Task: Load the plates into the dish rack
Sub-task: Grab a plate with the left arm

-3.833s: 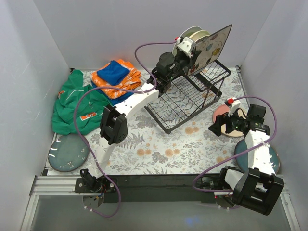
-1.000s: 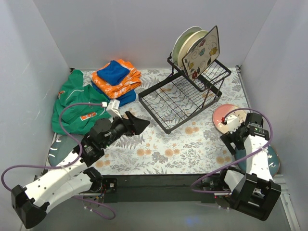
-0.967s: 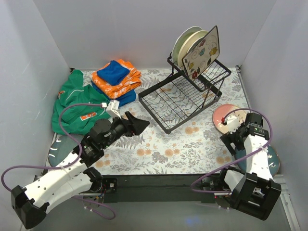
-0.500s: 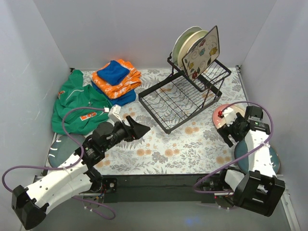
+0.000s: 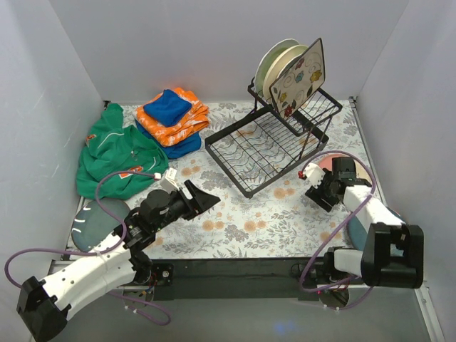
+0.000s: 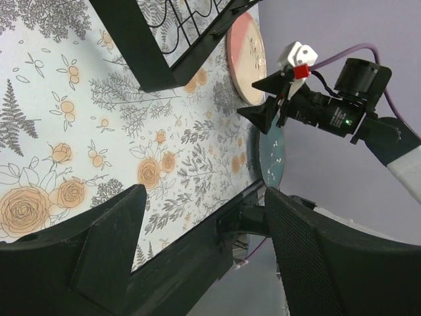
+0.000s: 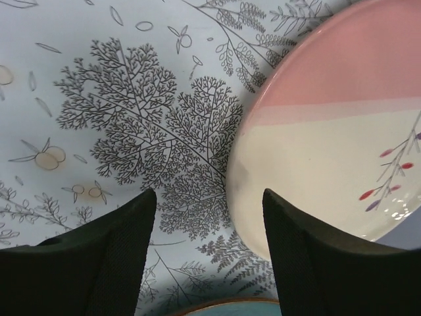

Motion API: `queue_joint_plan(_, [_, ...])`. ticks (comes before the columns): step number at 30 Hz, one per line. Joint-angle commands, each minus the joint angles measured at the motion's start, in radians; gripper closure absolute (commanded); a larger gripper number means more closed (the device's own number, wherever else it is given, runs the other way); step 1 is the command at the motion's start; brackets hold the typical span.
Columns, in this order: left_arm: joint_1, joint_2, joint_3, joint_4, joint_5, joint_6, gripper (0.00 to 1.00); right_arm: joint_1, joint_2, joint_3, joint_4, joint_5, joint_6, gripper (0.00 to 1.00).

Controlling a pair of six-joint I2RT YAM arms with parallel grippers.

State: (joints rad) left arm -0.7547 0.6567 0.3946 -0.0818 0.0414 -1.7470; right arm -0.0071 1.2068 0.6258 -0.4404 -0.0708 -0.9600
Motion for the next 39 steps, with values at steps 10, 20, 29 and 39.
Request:
queue_joint_plan(10, [0.005,-0.042,-0.023,-0.015,-0.029,-0.026,0.29,0.065,0.227,0.035,0.102,0.091,0.095,0.69])
queue_joint_plan(20, [0.006,-0.057,-0.031,-0.036,-0.029,-0.029,0.29,0.119,0.289,0.042,-0.056,-0.004,0.05,0.92])
queue_joint_plan(29, [0.006,-0.068,-0.033,-0.049,-0.029,-0.029,0.29,0.341,0.208,-0.011,-0.176,-0.044,0.053,0.92])
queue_joint_plan(39, [0.006,-0.077,-0.034,-0.061,-0.029,-0.036,0.29,0.585,0.194,0.041,-0.398,-0.184,0.066,0.93])
